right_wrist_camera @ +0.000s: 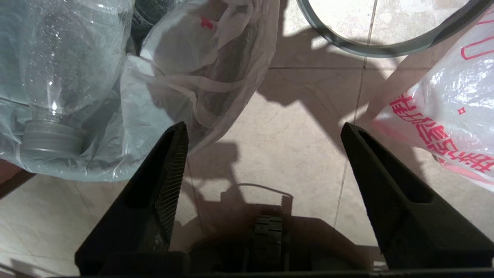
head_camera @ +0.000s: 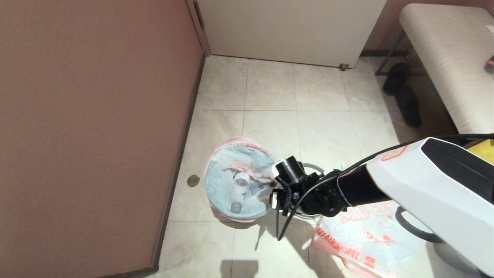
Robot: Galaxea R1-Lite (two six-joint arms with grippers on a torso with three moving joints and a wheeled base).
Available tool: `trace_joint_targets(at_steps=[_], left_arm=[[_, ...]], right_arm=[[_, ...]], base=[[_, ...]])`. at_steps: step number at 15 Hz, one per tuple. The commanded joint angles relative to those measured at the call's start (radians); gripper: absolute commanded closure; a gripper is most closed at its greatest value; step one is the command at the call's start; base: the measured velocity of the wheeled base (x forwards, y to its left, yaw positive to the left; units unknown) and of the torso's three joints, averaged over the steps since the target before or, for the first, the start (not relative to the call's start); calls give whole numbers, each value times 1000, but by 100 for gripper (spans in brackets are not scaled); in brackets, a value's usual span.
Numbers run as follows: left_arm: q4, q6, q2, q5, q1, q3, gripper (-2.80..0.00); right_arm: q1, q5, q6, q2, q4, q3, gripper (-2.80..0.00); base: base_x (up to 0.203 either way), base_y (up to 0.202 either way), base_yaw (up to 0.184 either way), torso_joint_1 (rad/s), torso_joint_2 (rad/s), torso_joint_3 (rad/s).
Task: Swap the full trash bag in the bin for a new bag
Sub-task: Place the trash bag on the floor
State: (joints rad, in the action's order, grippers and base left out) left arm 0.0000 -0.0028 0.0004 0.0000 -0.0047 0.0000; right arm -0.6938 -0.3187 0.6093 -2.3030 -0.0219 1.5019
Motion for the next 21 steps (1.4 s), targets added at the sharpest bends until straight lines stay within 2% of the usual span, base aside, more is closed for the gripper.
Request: trace_joint_targets(at_steps=[1,4,10,13,14,16,19,20,21], left_arm=[[0,0,0,0,0,0,0],[0,0,0,0,0,0,0],[0,0,0,0,0,0,0],[0,0,0,0,0,0,0],[0,0,0,0,0,0,0],[0,0,0,0,0,0,0],[0,0,0,0,0,0,0],[0,0,0,0,0,0,0],[0,0,0,0,0,0,0]], right_arm=[[3,1,-3,4,-2,4,-280],[-25,4,3,7,7,15,-280],[-27,-7,86,-177,-24,239,-280],[-31,-9,185,-237,-169,344,-280],[-32,-10,218,-252,-211,370,0],[-36,-10,250,-271,-251,402,0],[-44,-13,244,-272,-257,427,0],[-38,-30,217,-273,-261,447,0],[-33,-59,155,-272,-259,450,0]], base=[[0,0,0,0,0,0],[0,0,0,0,0,0],[0,0,0,0,0,0],[0,0,0,0,0,0],[0,0,0,0,0,0],[0,0,0,0,0,0],[0,0,0,0,0,0],[0,0,0,0,0,0],[0,0,0,0,0,0]])
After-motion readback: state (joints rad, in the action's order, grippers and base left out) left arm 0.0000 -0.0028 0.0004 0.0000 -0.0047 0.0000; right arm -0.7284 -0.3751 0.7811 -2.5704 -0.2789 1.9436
